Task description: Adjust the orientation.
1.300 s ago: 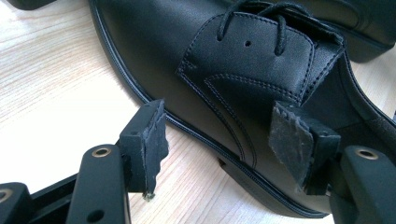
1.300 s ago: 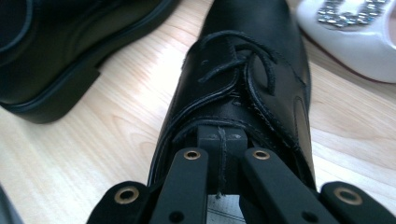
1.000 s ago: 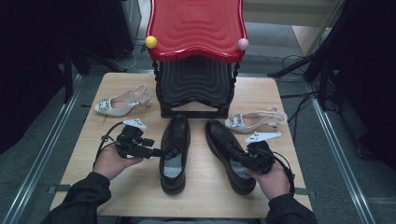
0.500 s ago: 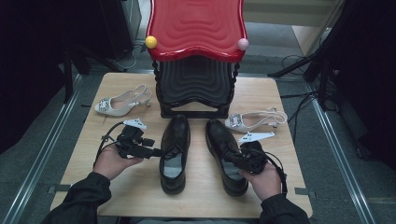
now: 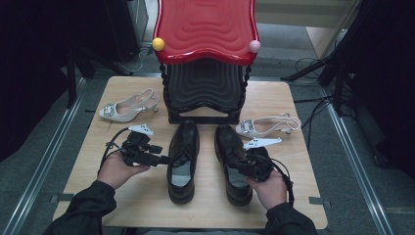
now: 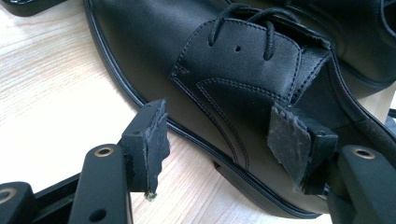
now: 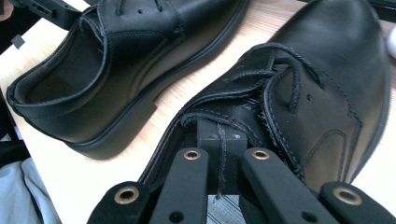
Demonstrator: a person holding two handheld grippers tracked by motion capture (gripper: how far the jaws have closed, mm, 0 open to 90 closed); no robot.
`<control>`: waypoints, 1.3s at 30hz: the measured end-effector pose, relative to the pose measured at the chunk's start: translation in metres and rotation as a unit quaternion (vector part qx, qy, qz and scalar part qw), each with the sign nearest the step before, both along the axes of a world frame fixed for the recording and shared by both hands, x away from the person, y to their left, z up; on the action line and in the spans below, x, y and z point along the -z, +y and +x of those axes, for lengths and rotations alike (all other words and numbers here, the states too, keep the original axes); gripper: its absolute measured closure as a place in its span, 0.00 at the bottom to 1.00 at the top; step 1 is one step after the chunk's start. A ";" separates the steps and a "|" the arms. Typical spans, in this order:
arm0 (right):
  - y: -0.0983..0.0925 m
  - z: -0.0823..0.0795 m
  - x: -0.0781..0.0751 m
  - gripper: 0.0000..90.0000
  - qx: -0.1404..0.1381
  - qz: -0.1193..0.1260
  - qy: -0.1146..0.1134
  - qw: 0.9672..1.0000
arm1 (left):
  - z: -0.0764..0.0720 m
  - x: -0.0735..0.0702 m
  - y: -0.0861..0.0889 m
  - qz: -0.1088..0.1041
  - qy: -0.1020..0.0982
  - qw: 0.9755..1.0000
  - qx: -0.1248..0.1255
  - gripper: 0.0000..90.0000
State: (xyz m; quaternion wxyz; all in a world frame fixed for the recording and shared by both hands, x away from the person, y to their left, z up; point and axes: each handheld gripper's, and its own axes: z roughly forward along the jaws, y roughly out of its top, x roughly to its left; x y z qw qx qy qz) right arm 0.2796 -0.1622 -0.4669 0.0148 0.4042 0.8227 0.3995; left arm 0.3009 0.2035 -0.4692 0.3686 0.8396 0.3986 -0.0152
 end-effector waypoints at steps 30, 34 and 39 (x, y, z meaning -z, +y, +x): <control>-0.029 -0.029 -0.020 0.72 0.062 -0.015 -0.038 0.997 | -0.011 -0.006 -0.017 0.004 0.021 1.000 0.005 0.42; -0.030 -0.022 -0.006 0.60 0.068 -0.033 -0.009 0.997 | -0.009 -0.001 -0.021 0.011 0.027 1.000 0.005 0.42; -0.023 -0.016 0.006 0.60 0.056 -0.051 0.011 0.997 | -0.008 0.005 -0.028 0.021 0.032 0.999 0.004 0.43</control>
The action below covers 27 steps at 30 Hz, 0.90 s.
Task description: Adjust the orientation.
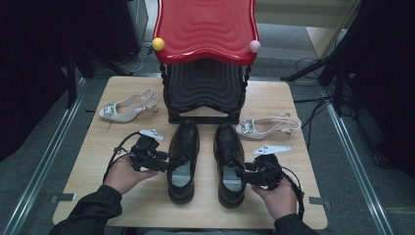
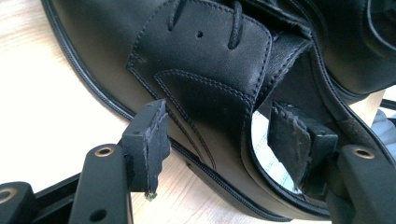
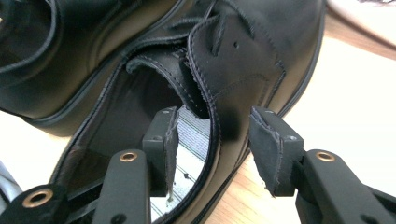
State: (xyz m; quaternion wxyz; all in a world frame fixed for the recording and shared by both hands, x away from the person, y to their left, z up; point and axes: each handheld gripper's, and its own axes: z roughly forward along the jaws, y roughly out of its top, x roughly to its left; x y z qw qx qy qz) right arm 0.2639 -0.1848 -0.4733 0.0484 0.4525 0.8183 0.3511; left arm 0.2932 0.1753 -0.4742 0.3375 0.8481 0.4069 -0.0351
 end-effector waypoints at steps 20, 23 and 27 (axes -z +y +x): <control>0.021 0.007 0.001 0.83 0.005 -0.036 -0.025 0.999 | 0.001 -0.003 -0.008 0.018 -0.003 1.000 -0.020 0.81; 0.025 0.008 0.001 0.83 0.004 -0.034 -0.025 0.999 | 0.000 -0.004 -0.010 0.018 -0.003 1.000 -0.021 0.81; 0.029 0.009 0.001 0.82 0.005 -0.025 -0.019 1.000 | -0.002 -0.003 -0.016 0.009 0.007 1.000 -0.015 0.81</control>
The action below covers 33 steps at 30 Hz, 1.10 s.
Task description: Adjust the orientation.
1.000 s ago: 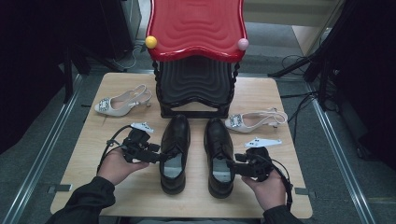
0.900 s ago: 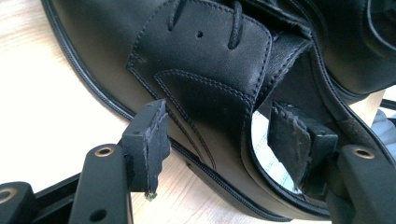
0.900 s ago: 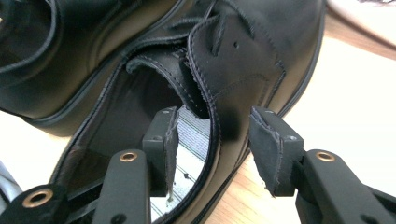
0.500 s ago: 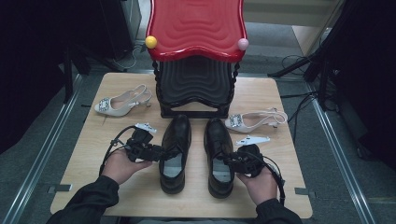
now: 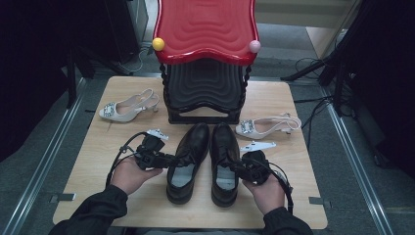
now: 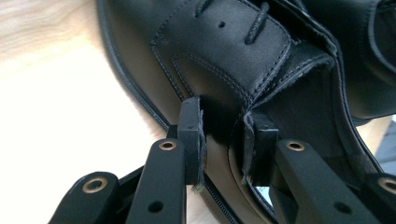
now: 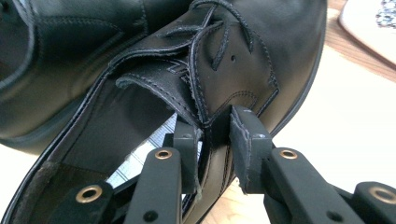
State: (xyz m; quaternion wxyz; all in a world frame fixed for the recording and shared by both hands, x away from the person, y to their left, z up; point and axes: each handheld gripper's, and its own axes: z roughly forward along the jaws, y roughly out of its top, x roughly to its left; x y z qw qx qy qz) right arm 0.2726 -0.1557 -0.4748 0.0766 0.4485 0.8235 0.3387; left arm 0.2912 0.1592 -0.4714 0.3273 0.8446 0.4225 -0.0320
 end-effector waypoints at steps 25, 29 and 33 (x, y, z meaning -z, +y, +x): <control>-0.034 -0.006 -0.018 1.00 -0.050 0.073 -0.004 0.996 | 0.002 -0.004 0.021 -0.018 -0.007 1.000 0.019 0.97; -0.031 0.002 -0.006 1.00 -0.045 0.049 0.014 0.998 | 0.008 0.008 0.018 -0.006 0.008 1.000 0.022 1.00; -0.023 0.014 0.007 1.00 -0.037 0.023 0.028 0.999 | 0.013 0.020 0.011 0.011 0.025 0.999 0.023 1.00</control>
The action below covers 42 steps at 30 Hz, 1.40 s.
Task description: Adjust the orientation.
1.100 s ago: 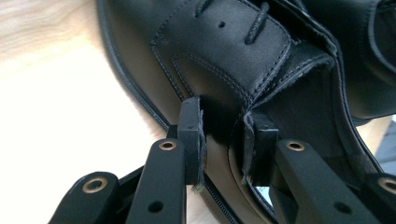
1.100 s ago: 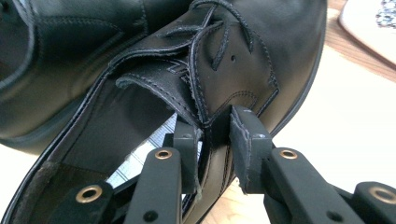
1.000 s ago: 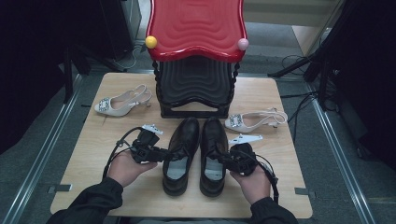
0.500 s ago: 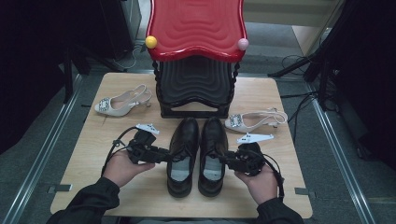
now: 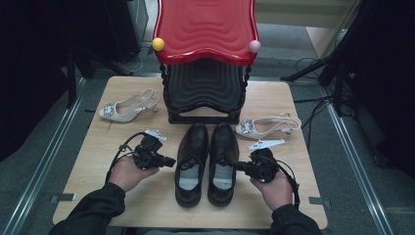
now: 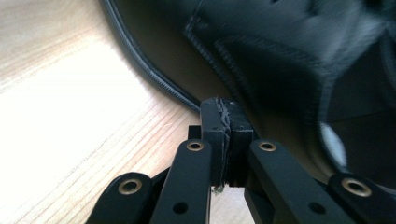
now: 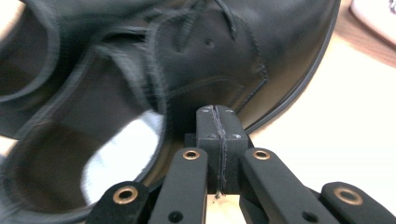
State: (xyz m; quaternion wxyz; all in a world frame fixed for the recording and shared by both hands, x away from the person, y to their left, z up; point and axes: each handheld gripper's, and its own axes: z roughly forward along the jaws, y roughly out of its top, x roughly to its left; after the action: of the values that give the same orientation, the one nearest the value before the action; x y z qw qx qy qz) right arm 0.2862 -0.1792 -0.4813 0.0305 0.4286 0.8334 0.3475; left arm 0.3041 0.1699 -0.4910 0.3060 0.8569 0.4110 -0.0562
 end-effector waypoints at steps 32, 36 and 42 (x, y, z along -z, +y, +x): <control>-0.006 0.029 0.003 0.96 0.038 0.000 0.002 0.999 | -0.020 0.006 -0.026 -0.004 -0.005 0.999 0.041 0.94; -0.010 0.030 -0.006 0.90 0.036 0.043 -0.013 0.998 | -0.021 0.000 -0.017 -0.026 -0.016 0.999 0.027 0.90; -0.006 0.027 -0.014 0.80 0.024 0.044 -0.033 0.998 | -0.024 -0.005 0.001 -0.027 -0.027 0.999 0.005 0.73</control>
State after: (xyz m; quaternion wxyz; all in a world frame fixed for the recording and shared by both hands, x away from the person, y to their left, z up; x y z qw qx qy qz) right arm 0.3127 -0.1849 -0.4676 0.0474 0.4375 0.8055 0.3969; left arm 0.2797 0.1708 -0.4859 0.3399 0.8515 0.3966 -0.0462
